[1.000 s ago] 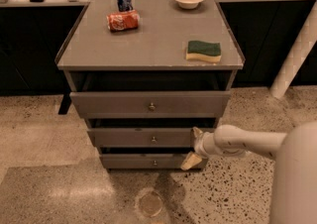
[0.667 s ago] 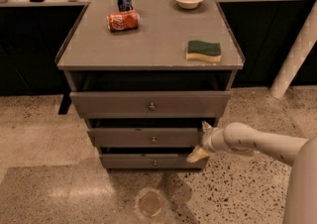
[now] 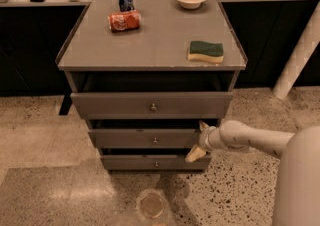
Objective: Open middle drawer
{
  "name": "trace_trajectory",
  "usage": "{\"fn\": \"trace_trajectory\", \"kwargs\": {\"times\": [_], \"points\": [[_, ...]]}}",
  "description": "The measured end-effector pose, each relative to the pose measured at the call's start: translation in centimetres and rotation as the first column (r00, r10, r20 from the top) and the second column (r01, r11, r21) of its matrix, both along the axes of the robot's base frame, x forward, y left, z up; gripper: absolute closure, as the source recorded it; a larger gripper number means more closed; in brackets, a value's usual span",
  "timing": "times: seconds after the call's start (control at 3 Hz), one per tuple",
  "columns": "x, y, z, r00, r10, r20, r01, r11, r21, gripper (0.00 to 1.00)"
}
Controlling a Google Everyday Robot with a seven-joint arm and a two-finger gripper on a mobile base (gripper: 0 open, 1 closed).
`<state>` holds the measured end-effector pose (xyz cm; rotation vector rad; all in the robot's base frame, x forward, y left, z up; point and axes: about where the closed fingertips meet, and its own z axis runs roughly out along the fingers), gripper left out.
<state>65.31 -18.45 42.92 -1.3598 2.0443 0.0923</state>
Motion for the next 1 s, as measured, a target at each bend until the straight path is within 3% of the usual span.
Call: {"fn": "trace_trajectory", "kwargs": {"times": [0.33, 0.67, 1.0], "points": [[2.20, 0.78, -2.86, 0.9991, 0.033, -0.028, -0.032, 0.999, 0.007, 0.00], [2.18, 0.79, -2.87, 0.9991, 0.033, -0.028, -0.033, 0.999, 0.007, 0.00], [2.18, 0.79, -2.87, 0.9991, 0.033, -0.028, -0.033, 0.999, 0.007, 0.19]]}}
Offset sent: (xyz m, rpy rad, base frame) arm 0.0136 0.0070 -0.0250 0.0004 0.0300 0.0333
